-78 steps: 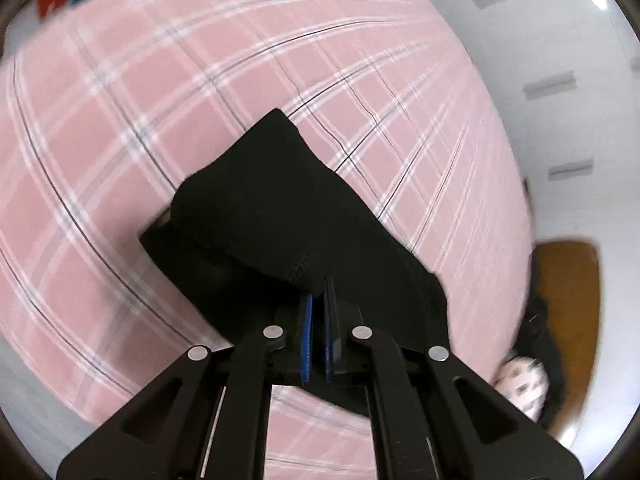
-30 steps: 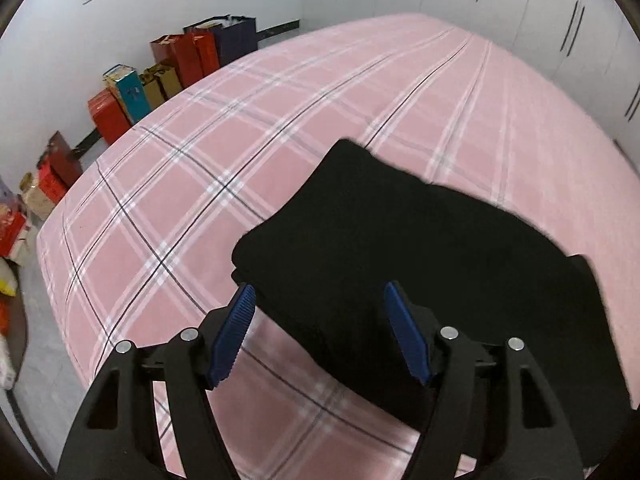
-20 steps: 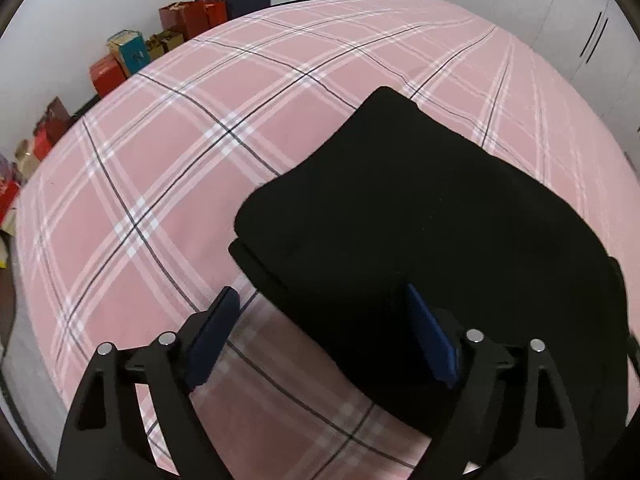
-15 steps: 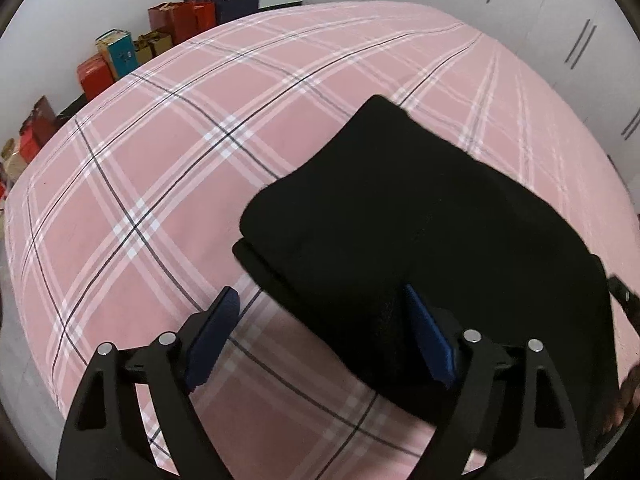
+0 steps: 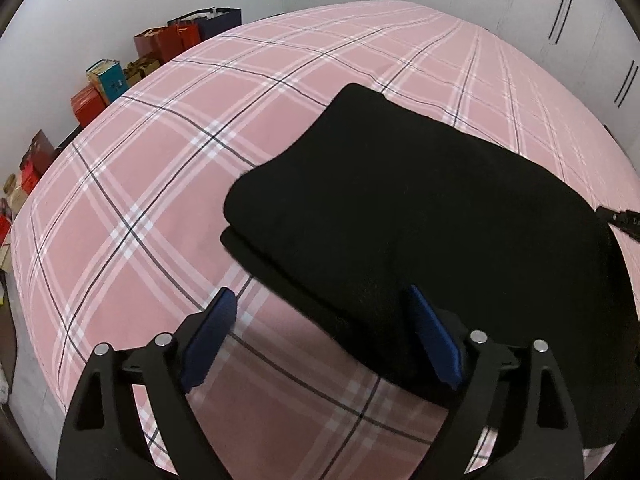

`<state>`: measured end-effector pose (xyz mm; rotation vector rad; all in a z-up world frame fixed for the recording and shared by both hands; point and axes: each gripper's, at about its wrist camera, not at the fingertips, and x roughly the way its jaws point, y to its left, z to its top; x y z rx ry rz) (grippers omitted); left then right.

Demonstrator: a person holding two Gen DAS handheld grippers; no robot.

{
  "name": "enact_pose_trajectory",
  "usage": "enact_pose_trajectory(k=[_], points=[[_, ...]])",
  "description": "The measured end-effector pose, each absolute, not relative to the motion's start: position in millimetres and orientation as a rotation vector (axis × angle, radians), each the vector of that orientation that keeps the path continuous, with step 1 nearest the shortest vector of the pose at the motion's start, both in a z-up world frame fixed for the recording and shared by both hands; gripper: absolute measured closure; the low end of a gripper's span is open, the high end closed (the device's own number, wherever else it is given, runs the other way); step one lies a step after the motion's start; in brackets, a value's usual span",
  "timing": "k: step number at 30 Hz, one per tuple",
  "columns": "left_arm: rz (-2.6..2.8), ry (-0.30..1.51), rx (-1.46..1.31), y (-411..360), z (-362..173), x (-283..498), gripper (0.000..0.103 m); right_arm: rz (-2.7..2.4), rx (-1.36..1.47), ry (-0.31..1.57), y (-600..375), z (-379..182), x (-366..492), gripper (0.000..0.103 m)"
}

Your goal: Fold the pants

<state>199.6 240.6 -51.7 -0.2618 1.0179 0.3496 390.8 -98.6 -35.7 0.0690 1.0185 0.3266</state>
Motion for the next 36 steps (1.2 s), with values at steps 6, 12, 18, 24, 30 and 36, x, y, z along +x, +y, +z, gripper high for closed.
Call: enact_pose_trajectory(k=[6,12,18,24,30,36], points=[[0.334,0.992,-0.243,234.4,-40.8,192.6,0.019,0.429,0.065,0.948,-126.2,-15.0,319.3,0.056],[0.319,0.977,-0.139,198.8,-29.4,187.9,0.019,0.433,-0.037,1.026,-104.6,-50.5,327.2,0.100],[0.333,1.033,-0.038,175.7,-44.4,199.1,0.019,0.401,-0.065,1.010,-105.3,-56.0,350.3,0.098],[0.345,0.996,-0.052,165.7,-27.1,192.9,0.019,0.323,0.135,0.856,-200.5,-9.2,272.0,0.064],[0.262,0.960,-0.040,118.3,-1.4,171.4,0.019,0.006,0.197,0.936,-361.1,-43.1,159.7,0.064],[0.192,0.934,0.037,46.7,6.3,159.0,0.019,-0.376,0.284,0.912,-525.2,-54.5,77.3,0.045]])
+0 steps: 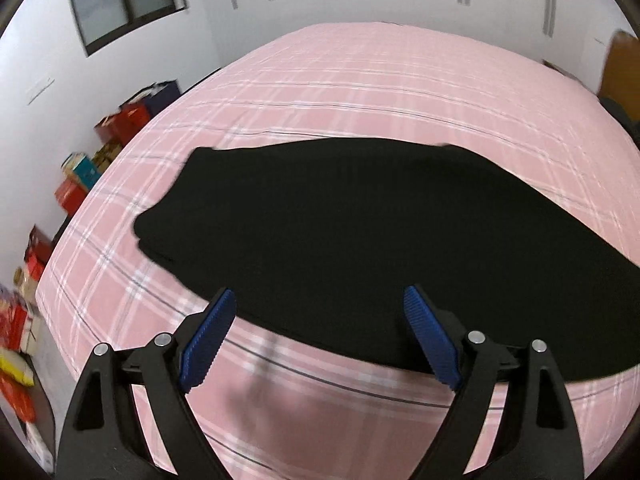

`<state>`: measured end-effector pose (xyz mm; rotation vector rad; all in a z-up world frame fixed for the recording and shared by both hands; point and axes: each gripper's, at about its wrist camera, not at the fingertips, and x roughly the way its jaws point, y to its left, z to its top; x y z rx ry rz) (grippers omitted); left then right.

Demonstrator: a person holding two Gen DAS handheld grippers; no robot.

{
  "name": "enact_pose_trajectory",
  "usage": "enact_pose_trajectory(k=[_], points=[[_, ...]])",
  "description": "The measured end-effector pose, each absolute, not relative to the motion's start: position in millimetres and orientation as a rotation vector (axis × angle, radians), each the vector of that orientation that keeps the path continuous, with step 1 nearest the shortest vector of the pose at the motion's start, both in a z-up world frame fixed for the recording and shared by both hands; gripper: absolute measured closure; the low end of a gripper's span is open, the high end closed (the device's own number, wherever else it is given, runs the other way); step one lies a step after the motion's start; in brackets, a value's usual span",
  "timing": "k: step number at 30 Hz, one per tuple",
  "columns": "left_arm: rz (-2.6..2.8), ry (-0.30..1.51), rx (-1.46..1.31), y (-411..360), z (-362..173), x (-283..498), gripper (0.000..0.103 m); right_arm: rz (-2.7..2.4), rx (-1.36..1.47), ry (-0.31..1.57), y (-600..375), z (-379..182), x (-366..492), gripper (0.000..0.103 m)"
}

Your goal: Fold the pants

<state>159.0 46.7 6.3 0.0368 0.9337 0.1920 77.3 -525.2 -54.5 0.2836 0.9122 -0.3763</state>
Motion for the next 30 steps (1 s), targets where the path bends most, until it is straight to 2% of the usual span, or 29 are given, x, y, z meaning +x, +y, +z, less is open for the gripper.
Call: enact_pose_trajectory(k=[2,5,6,7,8,11,12,14,15,17,19,25,28,30], points=[[0.162,0.952,0.038,21.8,1.2,158.4,0.019,-0.434,0.316,0.898,-559.4,-59.1,66.9,0.039],[0.141,0.978,0.045,-9.6,-7.6,160.0,0.019,-0.415,0.397,0.941,-601.1,-80.7,71.3,0.040],[0.138,0.981,0.052,-21.3,-10.4,159.8,0.019,-0.382,0.423,0.954,-604.5,-88.5,77.3,0.043],[0.136,0.983,0.059,-30.6,-12.2,158.5,0.019,-0.354,0.428,0.970,-608.4,-92.0,81.5,0.075],[0.135,0.985,0.065,-36.9,-13.9,158.4,0.019,-0.345,0.411,0.965,-609.0,-90.3,83.2,0.088],[0.131,0.995,0.088,-57.6,-19.1,159.8,0.019,-0.332,0.367,0.887,-611.8,-74.2,83.6,0.091],[0.124,0.997,0.096,-64.7,-21.1,160.8,0.019,-0.344,0.352,0.922,-619.6,-82.6,87.8,0.092],[0.122,0.999,0.110,-74.1,-24.9,160.7,0.019,-0.305,0.400,0.944,-628.1,-91.3,84.7,0.090],[0.117,0.999,0.116,-80.0,-25.7,160.8,0.019,-0.322,0.423,0.922,-632.6,-82.6,77.5,0.083],[0.111,0.991,0.117,-85.5,-25.1,159.4,0.019,-0.337,0.459,0.865,-634.1,-71.4,67.9,0.051],[0.101,0.974,0.118,-90.5,-22.7,155.6,0.019,-0.333,0.507,0.833,-633.7,-70.5,53.6,0.034],[0.071,0.927,0.119,-85.6,-21.3,140.7,0.016,-0.328,0.613,0.898,-618.3,-100.6,45.4,0.031],[0.060,0.912,0.092,-69.9,-24.4,137.0,0.015,-0.345,0.614,0.859,-610.5,-102.9,41.6,0.022],[0.060,0.900,0.069,-56.2,-29.0,136.3,0.015,-0.374,0.617,0.850,-606.7,-102.8,43.4,0.020]])
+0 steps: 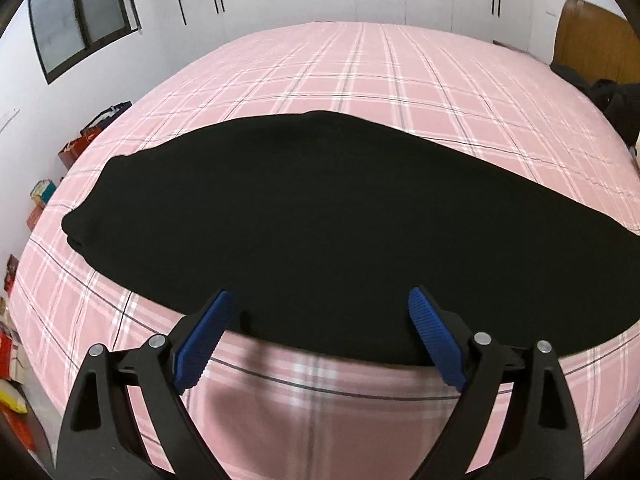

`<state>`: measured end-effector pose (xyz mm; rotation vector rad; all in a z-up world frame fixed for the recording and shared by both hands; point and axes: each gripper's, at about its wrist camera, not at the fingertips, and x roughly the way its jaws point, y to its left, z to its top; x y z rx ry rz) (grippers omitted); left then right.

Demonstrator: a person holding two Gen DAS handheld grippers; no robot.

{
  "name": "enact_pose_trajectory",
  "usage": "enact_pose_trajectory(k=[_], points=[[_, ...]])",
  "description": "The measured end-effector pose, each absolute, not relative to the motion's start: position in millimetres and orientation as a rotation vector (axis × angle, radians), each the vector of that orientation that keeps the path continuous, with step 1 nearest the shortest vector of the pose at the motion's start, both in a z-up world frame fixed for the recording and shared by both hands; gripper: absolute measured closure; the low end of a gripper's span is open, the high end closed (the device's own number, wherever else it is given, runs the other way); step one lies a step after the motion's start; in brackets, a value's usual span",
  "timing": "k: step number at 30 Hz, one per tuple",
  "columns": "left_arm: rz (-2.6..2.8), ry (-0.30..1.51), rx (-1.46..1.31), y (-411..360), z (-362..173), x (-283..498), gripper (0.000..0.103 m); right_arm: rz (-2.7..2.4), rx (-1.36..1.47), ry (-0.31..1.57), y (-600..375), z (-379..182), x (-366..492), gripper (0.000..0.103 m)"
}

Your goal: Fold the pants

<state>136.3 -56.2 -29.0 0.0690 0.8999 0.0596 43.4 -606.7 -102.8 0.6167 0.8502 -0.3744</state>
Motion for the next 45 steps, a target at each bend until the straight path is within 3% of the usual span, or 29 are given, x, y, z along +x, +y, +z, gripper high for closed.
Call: enact_pose_trajectory(k=[3,6,7,8,19,28,35,45], points=[[0.070,0.895,0.009,-40.1,-36.8,134.5,0.015,-0.370,0.646,0.822,-601.7,-100.3,47.2,0.024],[0.079,0.891,-0.024,-33.1,-39.8,132.9,0.015,-0.387,0.677,0.830,-606.9,-96.4,49.0,0.053],[0.078,0.879,-0.014,-33.9,-39.0,133.4,0.015,-0.378,0.706,0.828,-607.8,-96.5,49.5,0.072],[0.082,0.868,0.000,-35.7,-37.7,131.9,0.015,-0.353,0.760,0.820,-609.1,-96.5,49.9,0.082],[0.072,0.843,-0.009,-34.4,-31.1,127.2,0.015,-0.225,0.701,0.678,-532.1,-6.8,73.2,0.084],[0.069,0.846,-0.074,-14.6,-30.7,125.9,0.015,0.029,0.493,0.683,-397.3,63.6,131.0,0.084],[0.079,0.848,-0.137,12.1,-29.5,124.2,0.015,0.188,0.372,0.731,-286.5,73.1,170.5,0.084],[0.134,0.864,-0.223,50.2,-34.2,126.4,0.015,0.344,0.254,0.843,-162.7,41.0,207.9,0.084]])
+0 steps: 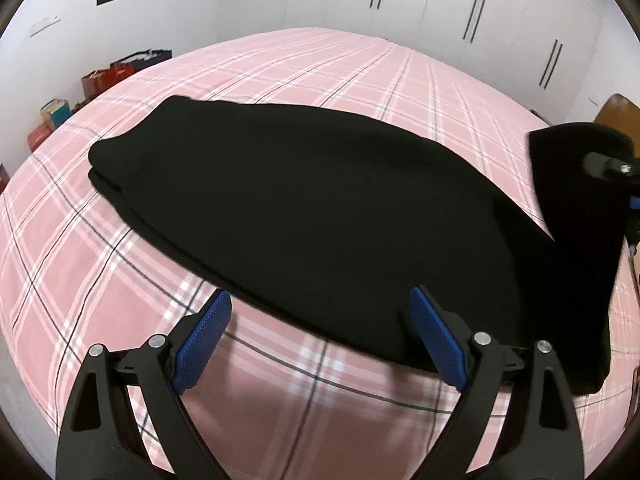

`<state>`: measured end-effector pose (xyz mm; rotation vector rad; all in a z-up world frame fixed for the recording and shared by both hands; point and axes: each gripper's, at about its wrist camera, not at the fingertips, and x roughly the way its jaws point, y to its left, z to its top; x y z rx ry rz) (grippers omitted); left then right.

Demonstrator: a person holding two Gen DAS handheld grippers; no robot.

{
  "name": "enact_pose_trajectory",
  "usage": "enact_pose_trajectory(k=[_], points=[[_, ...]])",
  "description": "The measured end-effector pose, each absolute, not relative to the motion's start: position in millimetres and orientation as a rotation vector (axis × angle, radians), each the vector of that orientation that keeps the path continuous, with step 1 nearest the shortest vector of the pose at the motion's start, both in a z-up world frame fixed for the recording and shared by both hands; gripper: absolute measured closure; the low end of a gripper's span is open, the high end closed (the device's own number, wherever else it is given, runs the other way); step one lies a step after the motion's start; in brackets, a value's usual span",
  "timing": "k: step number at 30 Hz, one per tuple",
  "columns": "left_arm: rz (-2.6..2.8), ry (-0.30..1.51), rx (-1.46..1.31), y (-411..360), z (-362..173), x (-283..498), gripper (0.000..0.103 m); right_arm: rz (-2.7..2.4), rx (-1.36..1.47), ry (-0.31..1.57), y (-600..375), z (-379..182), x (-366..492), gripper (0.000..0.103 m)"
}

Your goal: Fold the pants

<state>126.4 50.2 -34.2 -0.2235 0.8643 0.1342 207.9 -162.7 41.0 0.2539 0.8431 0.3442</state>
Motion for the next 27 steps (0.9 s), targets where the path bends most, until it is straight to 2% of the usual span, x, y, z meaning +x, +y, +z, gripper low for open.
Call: enact_pose_trajectory(k=[15,18,20,22,25,27], points=[[0.201,0.874,-0.307,88.4,-40.7,129.8,0.015,0.390,0.128,1.022,-88.3,-33.1,218.6,0.083],[0.201,0.877,-0.304,88.7,-41.6,130.1,0.015,0.406,0.114,1.031,-86.4,-38.8,213.4,0.074],[0.202,0.878,-0.296,86.8,-41.8,129.9,0.015,0.416,0.123,1.025,-90.8,-31.3,204.2,0.047],[0.203,0.876,-0.297,86.4,-42.1,129.1,0.015,0.394,0.117,0.967,-110.3,-14.5,183.1,0.045],[0.200,0.867,-0.316,86.7,-40.7,127.2,0.015,0.240,0.172,0.904,-176.6,-1.2,147.7,0.033],[0.199,0.862,-0.320,85.0,-39.4,125.4,0.015,0.118,0.262,0.921,-230.7,-8.7,129.9,0.032]])
